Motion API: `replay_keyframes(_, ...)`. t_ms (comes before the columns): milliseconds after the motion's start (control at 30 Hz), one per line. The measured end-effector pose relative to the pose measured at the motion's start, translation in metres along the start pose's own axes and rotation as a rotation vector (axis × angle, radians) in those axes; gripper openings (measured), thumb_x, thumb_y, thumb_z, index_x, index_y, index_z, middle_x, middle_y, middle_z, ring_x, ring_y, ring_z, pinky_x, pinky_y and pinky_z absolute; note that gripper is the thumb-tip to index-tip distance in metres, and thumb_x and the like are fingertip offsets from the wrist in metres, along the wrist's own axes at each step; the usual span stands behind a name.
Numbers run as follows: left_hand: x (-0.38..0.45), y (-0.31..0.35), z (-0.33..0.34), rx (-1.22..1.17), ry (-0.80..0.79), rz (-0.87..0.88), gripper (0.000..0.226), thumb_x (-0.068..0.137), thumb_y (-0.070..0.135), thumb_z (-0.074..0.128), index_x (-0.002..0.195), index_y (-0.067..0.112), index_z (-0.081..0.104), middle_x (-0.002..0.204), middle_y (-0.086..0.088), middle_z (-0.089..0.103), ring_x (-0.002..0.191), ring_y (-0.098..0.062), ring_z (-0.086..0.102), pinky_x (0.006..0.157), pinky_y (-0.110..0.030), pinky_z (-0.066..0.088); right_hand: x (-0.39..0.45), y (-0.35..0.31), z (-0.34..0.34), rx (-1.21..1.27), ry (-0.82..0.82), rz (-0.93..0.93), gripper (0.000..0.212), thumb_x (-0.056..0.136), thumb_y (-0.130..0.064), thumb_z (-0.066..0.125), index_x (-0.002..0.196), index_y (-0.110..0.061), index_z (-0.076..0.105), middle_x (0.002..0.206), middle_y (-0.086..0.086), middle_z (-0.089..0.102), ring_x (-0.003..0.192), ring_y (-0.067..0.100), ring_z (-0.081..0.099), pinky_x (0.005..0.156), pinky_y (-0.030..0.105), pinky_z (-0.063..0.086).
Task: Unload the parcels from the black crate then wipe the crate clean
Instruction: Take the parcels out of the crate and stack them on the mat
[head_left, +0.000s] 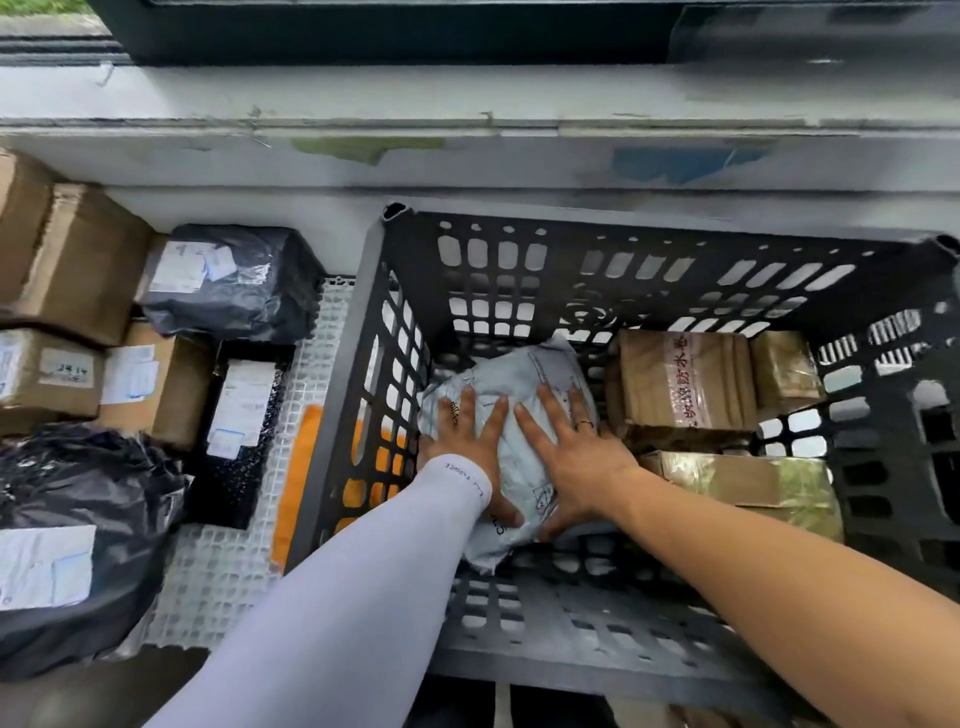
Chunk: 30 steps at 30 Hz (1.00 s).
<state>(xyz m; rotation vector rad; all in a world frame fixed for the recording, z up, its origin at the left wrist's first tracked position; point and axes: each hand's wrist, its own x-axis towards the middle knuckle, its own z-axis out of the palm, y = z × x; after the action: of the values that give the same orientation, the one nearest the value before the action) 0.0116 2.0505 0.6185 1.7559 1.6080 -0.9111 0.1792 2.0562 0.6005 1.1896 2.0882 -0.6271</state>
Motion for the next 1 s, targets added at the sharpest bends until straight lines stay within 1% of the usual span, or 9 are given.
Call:
replay_keyframes(67,0.001,0.001,0.000,-0.005,0.000,-0.001,0.145,0.071,0.080,0.073,0.150,0.036,-0.040,0.159,-0.007,-0.046,0.151,-0.039,-0.032,0.124,-0.062,0.009,0.004,-0.002,0.003,0.011,-0.001,0.004,0.150,0.069,-0.079,0.074,0.151,-0.025,-0.041,0.145,0.008,-0.055,0.146,0.046,-0.034,0.120,0.059,0.029)
replay_keyframes(133,0.001,0.002,0.001,-0.016,-0.003,0.000,0.143,0.072,0.080,0.072,0.151,0.036,-0.038,0.159,-0.007,-0.046,0.152,-0.039,-0.030,0.123,-0.062,0.008,0.008,-0.003,0.005,0.015,-0.018,0.007,0.144,0.076,-0.075,0.071,0.150,-0.023,-0.041,0.145,0.010,-0.055,0.144,0.048,-0.037,0.122,0.062,0.023)
replay_keyframes(267,-0.001,0.001,-0.001,-0.035,0.018,0.005,0.140,0.073,0.081,0.070,0.154,0.036,-0.034,0.161,-0.007,-0.043,0.153,-0.039,-0.027,0.123,-0.062,0.007,0.006,-0.003,0.006,0.040,-0.039,0.007,0.125,0.091,-0.065,0.062,0.152,-0.022,-0.038,0.143,0.009,-0.055,0.144,0.046,-0.037,0.123,0.063,0.017)
replay_keyframes(433,-0.010,0.001,-0.003,-0.037,0.049,0.021,0.139,0.071,0.082,0.071,0.156,0.038,-0.030,0.163,-0.007,-0.040,0.154,-0.039,-0.026,0.122,-0.066,0.011,-0.004,0.000,0.007,0.068,-0.019,-0.039,0.102,0.103,-0.051,0.051,0.157,-0.020,-0.030,0.159,0.013,-0.044,0.149,0.044,-0.031,0.126,0.060,0.007)
replay_keyframes(567,-0.018,0.008,-0.002,-0.024,0.058,0.038,0.141,0.069,0.081,0.074,0.155,0.042,-0.031,0.163,-0.004,-0.040,0.153,-0.038,-0.029,0.119,-0.075,0.009,-0.010,-0.002,0.010,0.102,0.009,-0.038,0.095,0.106,-0.036,0.049,0.157,-0.023,-0.029,0.161,0.011,-0.041,0.152,0.043,-0.026,0.126,0.059,0.004)
replay_keyframes(667,-0.024,0.013,0.002,-0.036,0.054,0.036,0.145,0.067,0.077,0.079,0.154,0.043,-0.031,0.164,-0.003,-0.039,0.153,-0.039,-0.030,0.116,-0.077,0.011,-0.015,-0.007,0.006,0.122,0.019,-0.041,0.095,0.104,-0.026,0.052,0.160,-0.021,-0.025,0.164,0.009,-0.036,0.153,0.039,-0.024,0.126,0.059,0.007)
replay_keyframes(800,-0.032,0.008,-0.001,-0.055,0.074,0.034,0.140,0.075,0.066,0.081,0.156,0.040,-0.029,0.166,-0.004,-0.035,0.154,-0.039,-0.026,0.120,-0.069,0.018,-0.022,-0.008,-0.004,0.127,0.075,-0.080,0.084,0.103,-0.011,0.048,0.163,-0.011,-0.011,0.170,0.012,-0.021,0.158,0.036,-0.010,0.128,0.050,0.014)
replay_keyframes(933,-0.034,0.010,0.004,-0.119,0.096,0.027,0.118,0.092,0.052,0.071,0.157,0.042,-0.026,0.168,-0.005,-0.030,0.155,-0.041,-0.020,0.122,-0.065,0.020,-0.028,-0.009,-0.012,0.100,0.114,-0.105,0.073,0.105,-0.011,0.045,0.163,-0.003,0.002,0.171,0.018,-0.003,0.158,0.036,0.009,0.126,0.044,0.022)
replay_keyframes(1000,-0.037,0.012,0.006,-0.128,0.109,0.017,0.114,0.094,0.044,0.070,0.157,0.042,-0.025,0.169,-0.004,-0.029,0.156,-0.040,-0.019,0.122,-0.064,0.019,-0.031,-0.010,-0.013,0.092,0.150,-0.119,0.069,0.106,-0.012,0.043,0.163,-0.001,0.006,0.171,0.019,0.004,0.157,0.035,0.014,0.126,0.043,0.024)
